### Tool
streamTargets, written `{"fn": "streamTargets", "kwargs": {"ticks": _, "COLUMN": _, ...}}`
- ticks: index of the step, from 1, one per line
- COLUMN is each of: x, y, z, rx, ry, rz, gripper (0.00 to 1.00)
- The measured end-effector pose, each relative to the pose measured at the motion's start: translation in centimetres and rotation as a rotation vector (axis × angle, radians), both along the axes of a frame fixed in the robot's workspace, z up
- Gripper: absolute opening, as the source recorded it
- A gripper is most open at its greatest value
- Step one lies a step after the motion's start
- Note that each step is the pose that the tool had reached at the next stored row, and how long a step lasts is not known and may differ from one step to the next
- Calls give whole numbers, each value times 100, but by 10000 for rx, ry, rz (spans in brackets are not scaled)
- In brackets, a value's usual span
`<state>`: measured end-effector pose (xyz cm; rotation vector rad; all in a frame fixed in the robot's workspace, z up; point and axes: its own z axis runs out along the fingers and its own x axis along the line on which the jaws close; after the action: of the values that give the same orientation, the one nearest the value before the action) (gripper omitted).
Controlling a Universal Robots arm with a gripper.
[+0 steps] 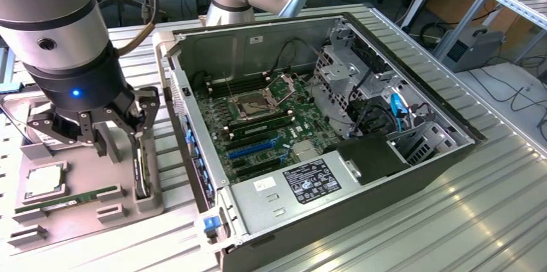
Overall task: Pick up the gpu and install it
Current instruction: 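Pick up the gpu and move the gpu toward the slot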
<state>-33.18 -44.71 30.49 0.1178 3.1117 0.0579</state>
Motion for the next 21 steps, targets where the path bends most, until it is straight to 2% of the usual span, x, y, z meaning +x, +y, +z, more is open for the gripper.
{"fn": "streamTargets", "kwargs": {"ticks": 21, "x": 0, "y": 0, "z": -69, "rx": 0, "ry": 0, "rz": 0, "gripper": 48}}
